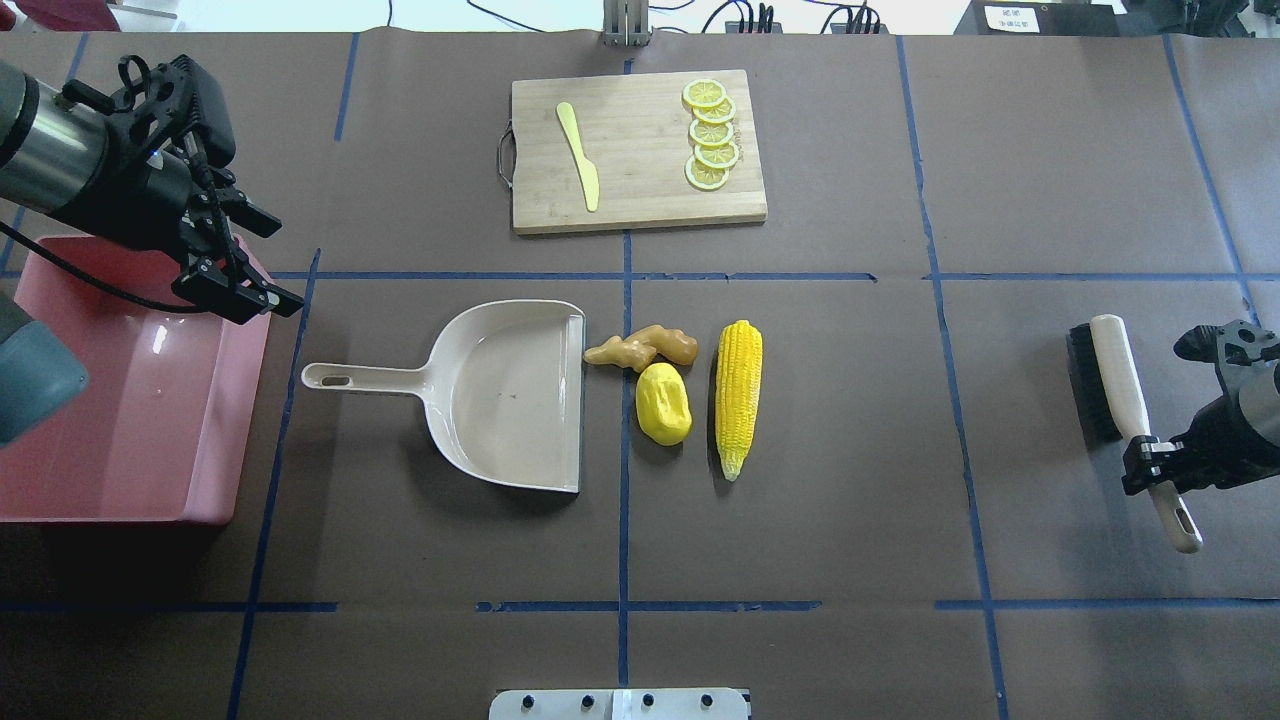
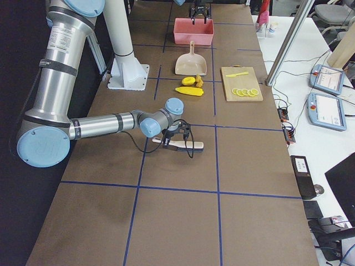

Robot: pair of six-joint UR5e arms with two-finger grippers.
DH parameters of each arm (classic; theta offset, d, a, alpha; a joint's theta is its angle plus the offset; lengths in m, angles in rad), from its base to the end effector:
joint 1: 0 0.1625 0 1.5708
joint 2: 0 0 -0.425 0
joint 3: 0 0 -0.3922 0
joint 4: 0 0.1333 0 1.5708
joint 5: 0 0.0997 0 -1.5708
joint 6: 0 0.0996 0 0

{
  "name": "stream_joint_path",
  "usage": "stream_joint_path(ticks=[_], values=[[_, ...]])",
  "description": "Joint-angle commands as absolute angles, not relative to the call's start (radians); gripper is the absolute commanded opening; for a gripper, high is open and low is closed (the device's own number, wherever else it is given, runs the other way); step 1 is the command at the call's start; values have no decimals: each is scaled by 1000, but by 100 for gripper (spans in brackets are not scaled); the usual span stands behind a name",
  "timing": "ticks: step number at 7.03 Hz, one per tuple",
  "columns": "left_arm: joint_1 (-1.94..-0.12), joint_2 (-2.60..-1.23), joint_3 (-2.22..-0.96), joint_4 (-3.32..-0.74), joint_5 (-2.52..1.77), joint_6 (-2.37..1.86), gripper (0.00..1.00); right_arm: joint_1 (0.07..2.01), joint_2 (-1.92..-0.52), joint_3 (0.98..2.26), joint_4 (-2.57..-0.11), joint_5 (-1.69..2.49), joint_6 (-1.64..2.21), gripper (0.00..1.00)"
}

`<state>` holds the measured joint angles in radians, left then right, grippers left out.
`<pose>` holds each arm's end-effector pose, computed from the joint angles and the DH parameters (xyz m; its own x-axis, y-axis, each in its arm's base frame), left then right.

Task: Sweep and dump trash into bin
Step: 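Grasp the dustpan handle with the left gripper while the right grasps the brush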

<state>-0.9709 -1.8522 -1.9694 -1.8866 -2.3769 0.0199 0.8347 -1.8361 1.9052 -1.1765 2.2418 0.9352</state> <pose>0.2514 -0.4763 0.2780 0.2234 0.8994 -0.3756 -0.3115 0.4311 0.8468 -0.2183 -0.3472 0.5708 0.7171 0.0990 0.6899 0.0396 0.9825 -0.1822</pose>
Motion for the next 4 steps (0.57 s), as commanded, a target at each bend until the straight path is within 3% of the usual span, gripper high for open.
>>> stream_joint_path(ticks=[1, 4], values=[[-971, -1853, -1968, -1887, -2375, 20, 100, 831, -1833, 1914, -1175, 2261, 933, 0], [-957, -1839, -1963, -1890, -2384, 90, 100, 928, -1835, 2031, -1184, 2318, 937, 0]])
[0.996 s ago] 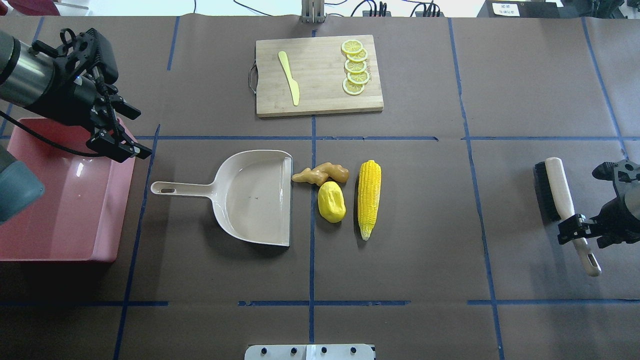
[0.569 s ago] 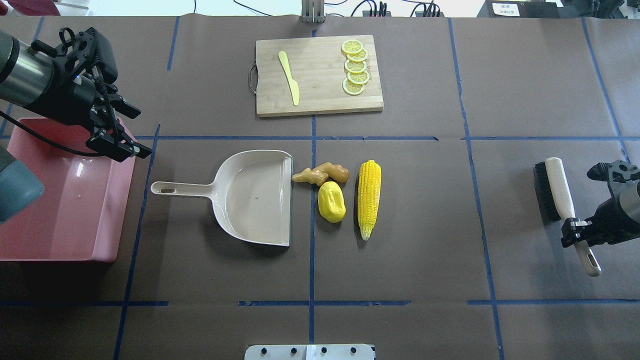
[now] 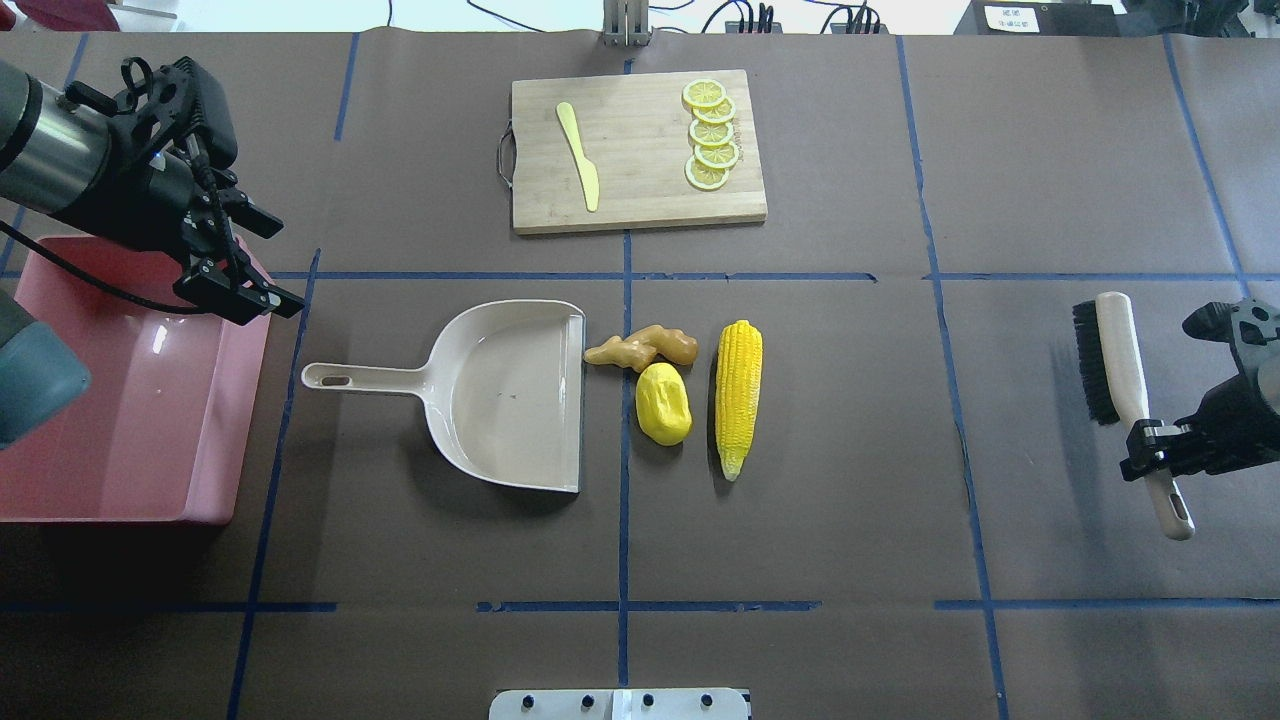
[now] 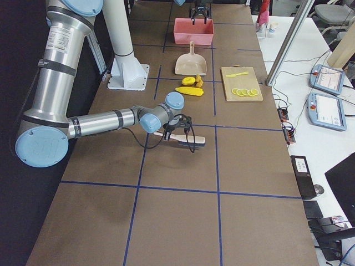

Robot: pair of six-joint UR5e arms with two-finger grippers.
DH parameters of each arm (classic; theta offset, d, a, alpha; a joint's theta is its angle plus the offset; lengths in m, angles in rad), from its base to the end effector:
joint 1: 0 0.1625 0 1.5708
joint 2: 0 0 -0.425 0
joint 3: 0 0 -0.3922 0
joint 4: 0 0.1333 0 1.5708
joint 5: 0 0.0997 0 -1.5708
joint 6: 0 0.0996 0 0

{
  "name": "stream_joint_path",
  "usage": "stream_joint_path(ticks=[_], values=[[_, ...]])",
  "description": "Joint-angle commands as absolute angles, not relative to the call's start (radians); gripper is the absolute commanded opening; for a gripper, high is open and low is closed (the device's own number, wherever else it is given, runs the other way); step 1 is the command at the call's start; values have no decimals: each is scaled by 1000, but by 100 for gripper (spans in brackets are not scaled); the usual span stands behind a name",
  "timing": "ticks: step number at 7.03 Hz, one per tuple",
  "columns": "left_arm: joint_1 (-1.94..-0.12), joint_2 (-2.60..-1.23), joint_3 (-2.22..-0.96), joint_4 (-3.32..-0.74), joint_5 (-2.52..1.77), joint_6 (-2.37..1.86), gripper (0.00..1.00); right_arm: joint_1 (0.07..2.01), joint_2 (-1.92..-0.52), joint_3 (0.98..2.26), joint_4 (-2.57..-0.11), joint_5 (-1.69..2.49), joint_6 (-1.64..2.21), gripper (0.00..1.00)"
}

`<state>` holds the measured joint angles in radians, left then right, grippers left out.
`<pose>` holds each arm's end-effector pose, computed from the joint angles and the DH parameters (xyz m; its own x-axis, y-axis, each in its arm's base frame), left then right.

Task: Sweep and dump trash into bin
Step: 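Grasp the dustpan handle with the left gripper while the right grasps the brush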

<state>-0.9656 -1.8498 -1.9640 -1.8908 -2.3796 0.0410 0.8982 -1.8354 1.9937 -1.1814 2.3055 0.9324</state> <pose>0.2546 -0.4757 0.2810 0.2102 0.9086 -0.3610 -0.3200 0.4128 0.8527 -0.1970 -0.3541 0.5221 0.6434 0.0981 0.7592 0.0255 0.9885 -0.1493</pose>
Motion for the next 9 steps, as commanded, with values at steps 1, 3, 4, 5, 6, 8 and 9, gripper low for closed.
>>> stream_joint_path(ticks=[1, 3, 4, 5, 6, 8, 9], values=[[-954, -1835, -1962, -1884, -2384, 151, 100, 934, -1833, 2031, -1184, 2318, 937, 0], [-844, -1836, -1960, -1882, -2370, 198, 100, 937, -1769, 2033, -1219, 2318, 939, 0], [-777, -1838, -1951, -1882, -2353, 215, 100, 937, -1719, 2033, -1270, 2316, 940, 0], [-728, -1841, -1941, -1882, -2262, 228, 100, 934, -1679, 2033, -1307, 2309, 940, 0], [-704, -1844, -1919, -1882, -2222, 230, 100, 933, -1675, 2039, -1312, 2307, 940, 0], [-718, -1845, -1870, -1881, -2221, 398, 97, 928, -1674, 2066, -1313, 2310, 940, 0], [-718, -1850, -1843, -1881, -2220, 432, 93, 925, -1672, 2068, -1313, 2310, 940, 0]])
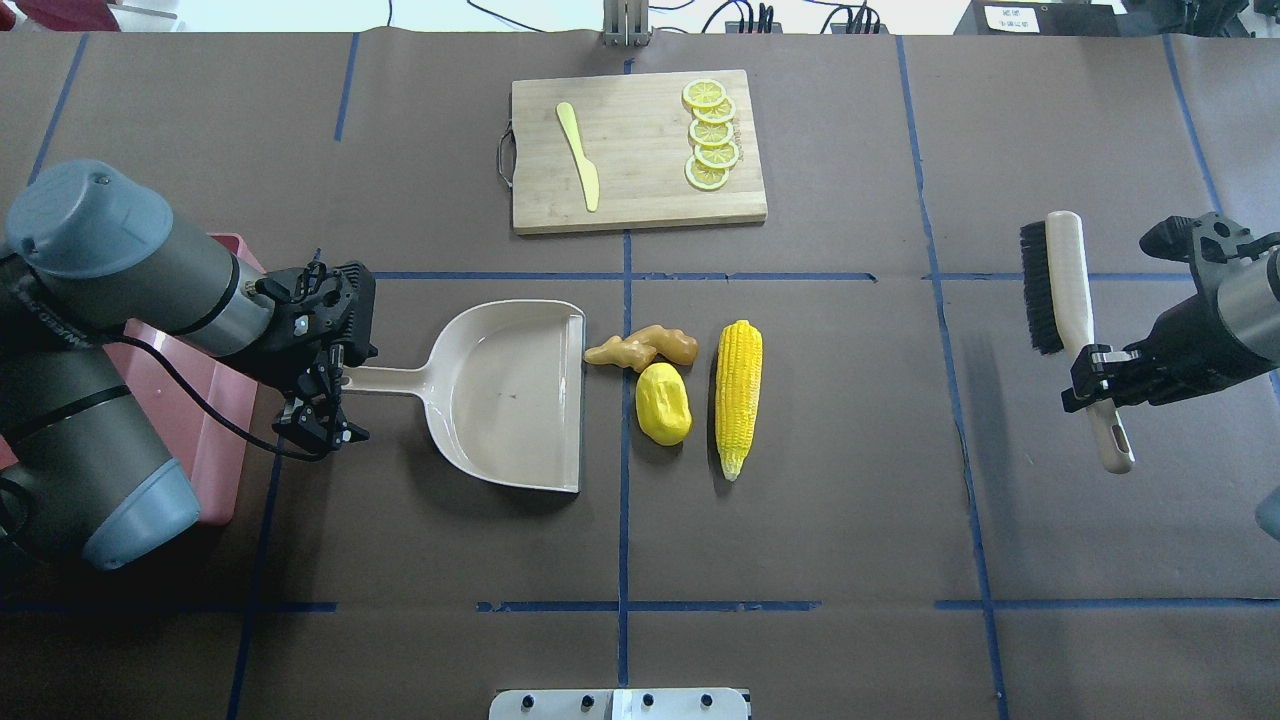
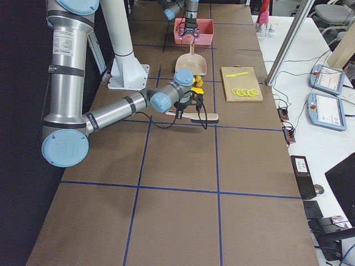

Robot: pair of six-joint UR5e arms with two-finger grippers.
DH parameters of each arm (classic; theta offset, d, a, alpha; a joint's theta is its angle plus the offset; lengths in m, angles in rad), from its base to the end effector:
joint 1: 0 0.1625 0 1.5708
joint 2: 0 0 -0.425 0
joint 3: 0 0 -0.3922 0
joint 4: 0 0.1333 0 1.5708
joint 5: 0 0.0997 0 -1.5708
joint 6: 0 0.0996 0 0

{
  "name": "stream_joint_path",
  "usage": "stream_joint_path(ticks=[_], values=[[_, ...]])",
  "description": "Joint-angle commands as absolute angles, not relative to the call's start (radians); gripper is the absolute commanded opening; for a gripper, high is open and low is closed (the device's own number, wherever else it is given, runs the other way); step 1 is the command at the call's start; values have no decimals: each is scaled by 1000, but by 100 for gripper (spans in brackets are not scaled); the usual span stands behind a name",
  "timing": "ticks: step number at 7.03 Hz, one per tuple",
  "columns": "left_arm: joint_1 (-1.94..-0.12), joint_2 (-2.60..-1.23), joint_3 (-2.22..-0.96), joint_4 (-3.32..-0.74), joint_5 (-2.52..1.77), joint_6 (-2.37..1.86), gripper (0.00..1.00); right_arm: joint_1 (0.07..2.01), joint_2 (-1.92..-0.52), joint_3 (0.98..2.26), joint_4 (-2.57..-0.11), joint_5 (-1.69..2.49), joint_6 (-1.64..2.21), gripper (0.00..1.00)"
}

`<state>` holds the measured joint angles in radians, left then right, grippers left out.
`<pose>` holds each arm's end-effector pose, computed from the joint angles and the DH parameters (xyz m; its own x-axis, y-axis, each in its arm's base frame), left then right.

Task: Sweep and dump trash into bin
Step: 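Lift the brush with the right gripper and bring it toward the corn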

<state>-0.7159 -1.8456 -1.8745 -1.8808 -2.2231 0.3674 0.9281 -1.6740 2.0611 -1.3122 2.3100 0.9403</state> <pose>0.3808 -0.4277 0.3296 -0.0159 0.9968 -0.0784 -0.5037 0.0598 0.8618 -0.2127 -0.3945 0.4360 0.5922 0.0640 0.8033 0.0007 0.9968 -0.0799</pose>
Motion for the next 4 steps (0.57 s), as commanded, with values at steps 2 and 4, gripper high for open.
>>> stream_joint_path(ticks=[2, 4], values=[[-719, -1864, -1803, -1882, -2220, 468, 92, 923, -1660, 2069, -1316, 2316, 940, 0], [-719, -1914, -1738, -1882, -2218, 469, 92, 923, -1657, 2069, -1316, 2316, 942, 0]])
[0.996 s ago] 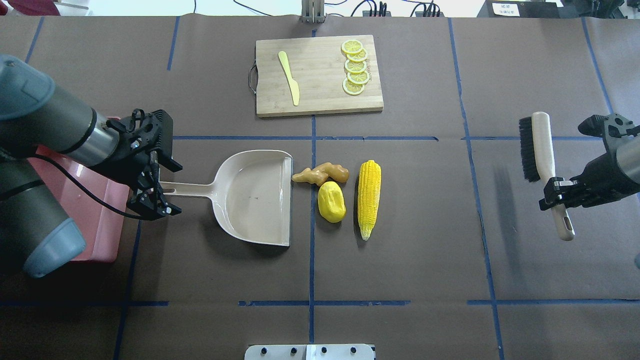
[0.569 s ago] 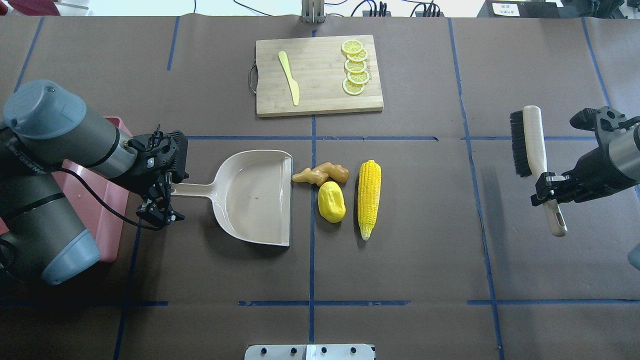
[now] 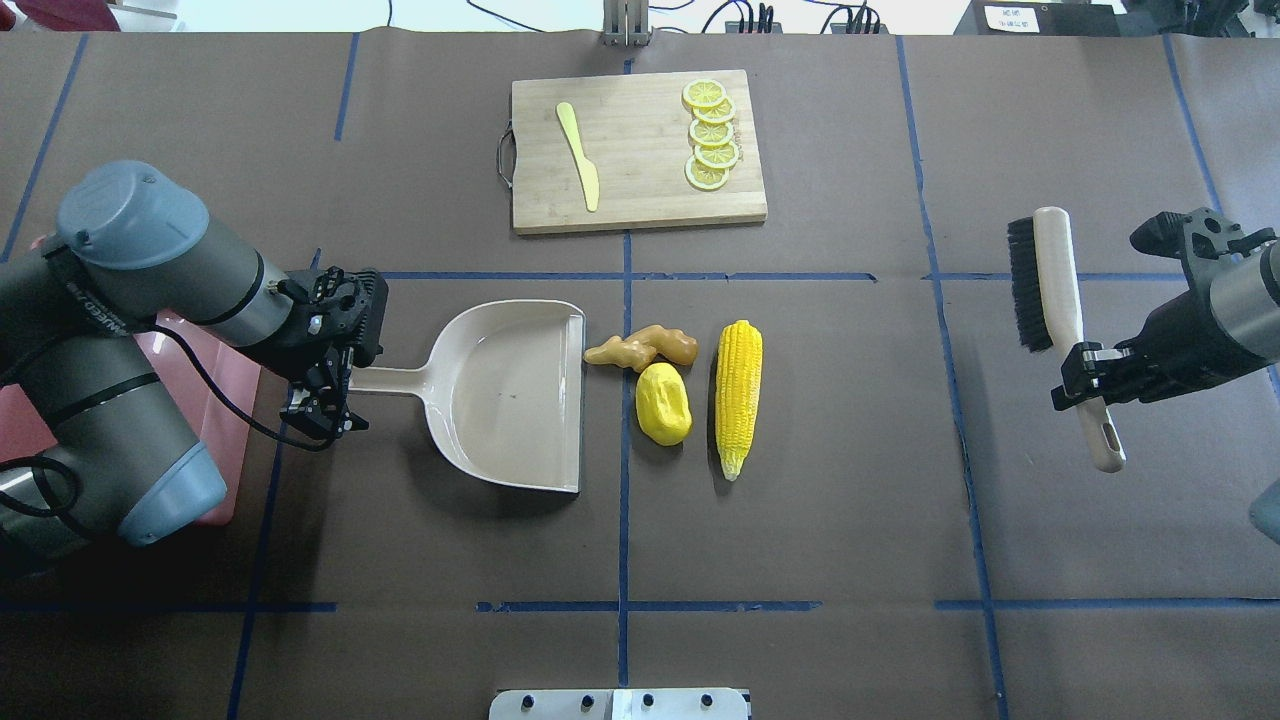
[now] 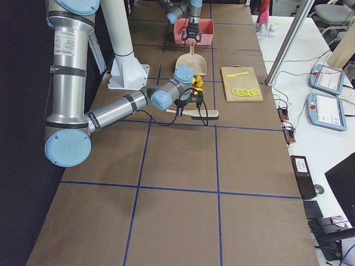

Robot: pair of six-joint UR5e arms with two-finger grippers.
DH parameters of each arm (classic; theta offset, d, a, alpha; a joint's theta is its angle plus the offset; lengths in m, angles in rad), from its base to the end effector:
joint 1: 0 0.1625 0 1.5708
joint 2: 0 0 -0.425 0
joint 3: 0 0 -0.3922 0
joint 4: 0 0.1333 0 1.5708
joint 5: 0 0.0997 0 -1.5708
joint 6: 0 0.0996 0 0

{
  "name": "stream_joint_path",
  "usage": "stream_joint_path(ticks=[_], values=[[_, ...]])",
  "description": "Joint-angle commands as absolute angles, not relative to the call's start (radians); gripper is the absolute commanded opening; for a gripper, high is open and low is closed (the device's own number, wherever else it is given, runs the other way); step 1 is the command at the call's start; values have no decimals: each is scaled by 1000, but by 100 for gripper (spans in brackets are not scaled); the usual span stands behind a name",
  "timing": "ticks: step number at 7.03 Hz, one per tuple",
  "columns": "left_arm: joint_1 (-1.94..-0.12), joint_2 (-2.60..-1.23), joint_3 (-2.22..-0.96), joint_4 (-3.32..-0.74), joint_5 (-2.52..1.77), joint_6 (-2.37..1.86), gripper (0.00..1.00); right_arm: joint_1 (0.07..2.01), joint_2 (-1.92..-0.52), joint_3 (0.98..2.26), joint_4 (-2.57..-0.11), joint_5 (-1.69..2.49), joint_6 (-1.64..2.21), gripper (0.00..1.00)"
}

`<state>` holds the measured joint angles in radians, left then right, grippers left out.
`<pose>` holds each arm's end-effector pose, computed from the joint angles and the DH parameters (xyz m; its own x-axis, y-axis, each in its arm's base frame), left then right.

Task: Sweep and dump trash into bin
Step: 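Lift the brush with the right gripper and bring it toward the corn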

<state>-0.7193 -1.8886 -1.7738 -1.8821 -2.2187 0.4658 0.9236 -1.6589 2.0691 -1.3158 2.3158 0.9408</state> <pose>0.4023 -0.4496 0.3508 -0.0580 0.9978 -0.0310 -0.5377 -0.0051 0.8431 -0.2164 -0.3954 0.4255 0.5802 0.0494 0.8130 0.0095 0.9977 -0.0674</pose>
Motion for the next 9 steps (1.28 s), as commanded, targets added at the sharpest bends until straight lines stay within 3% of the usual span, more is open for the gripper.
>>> stream_joint_path(ticks=[1, 5, 6, 9], values=[[-719, -1927, -1721, -1884, -2218, 469, 92, 922, -1657, 2069, -1315, 2316, 942, 0], [-709, -1928, -1690, -1884, -2218, 468, 87, 920, -1655, 2071, -1315, 2316, 942, 0], [-709, -1921, -1690, -1882, -2218, 468, 67, 920, -1657, 2069, -1315, 2315, 942, 0], [-709, -1922, -1684, -1882, -2192, 468, 43, 922, -1657, 2069, -1315, 2316, 942, 0]])
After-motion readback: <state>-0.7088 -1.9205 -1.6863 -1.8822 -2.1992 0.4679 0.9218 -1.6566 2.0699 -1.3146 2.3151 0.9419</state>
